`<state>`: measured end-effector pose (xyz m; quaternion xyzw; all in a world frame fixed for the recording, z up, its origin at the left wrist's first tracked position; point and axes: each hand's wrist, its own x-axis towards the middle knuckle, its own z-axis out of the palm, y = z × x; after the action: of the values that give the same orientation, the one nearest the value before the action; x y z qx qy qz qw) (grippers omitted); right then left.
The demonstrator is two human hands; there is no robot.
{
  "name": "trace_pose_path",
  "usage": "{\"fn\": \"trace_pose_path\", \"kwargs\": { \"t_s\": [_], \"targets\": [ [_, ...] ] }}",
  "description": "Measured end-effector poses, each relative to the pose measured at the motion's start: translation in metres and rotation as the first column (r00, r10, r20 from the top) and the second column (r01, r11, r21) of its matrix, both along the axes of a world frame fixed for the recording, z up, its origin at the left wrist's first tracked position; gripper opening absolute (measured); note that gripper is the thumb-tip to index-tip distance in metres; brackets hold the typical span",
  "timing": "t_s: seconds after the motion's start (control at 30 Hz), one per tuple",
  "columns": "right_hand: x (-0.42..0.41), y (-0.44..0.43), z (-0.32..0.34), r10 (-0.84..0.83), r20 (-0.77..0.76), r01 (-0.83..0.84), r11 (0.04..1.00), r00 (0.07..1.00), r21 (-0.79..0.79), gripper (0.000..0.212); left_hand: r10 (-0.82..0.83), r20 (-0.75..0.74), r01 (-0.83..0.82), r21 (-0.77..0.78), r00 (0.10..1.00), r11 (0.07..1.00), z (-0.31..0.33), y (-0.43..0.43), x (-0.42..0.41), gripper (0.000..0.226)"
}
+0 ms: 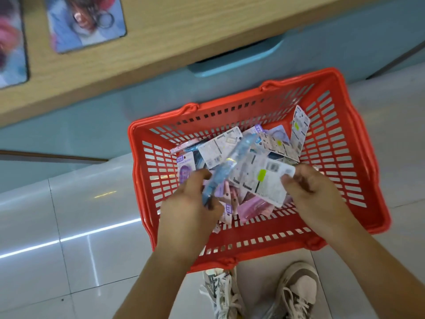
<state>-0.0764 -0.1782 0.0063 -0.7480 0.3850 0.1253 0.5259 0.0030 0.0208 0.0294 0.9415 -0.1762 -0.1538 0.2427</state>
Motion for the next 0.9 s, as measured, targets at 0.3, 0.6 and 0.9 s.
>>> {"fn": "trace_pose_path", "kwargs": {
  "t_s": [0.3, 0.6, 0.9],
  "targets": [
    [0.009, 0.024, 0.05, -0.632, 0.007, 0.476, 0.59, 0.775, 0.652, 0.022, -0.424, 0.23, 0.419, 0.071, 0.876, 0.905, 0.028, -0.043, -0.009, 0.045],
    [0.008, 0.017, 0.066, -0.573, 0.075, 0.293, 0.523, 0.816, 0.801, 0.064, -0.414, 0.085, 0.409, 0.067, 0.906, 0.91, 0.044, -0.049, -0.003, 0.06],
    [0.014, 0.026, 0.088, -0.753, -0.08, 0.53, 0.379, 0.653, 0.758, 0.046, -0.495, 0.058, 0.495, 0.021, 0.867, 0.869, 0.08, -0.061, -0.017, 0.049]
  ]
}}
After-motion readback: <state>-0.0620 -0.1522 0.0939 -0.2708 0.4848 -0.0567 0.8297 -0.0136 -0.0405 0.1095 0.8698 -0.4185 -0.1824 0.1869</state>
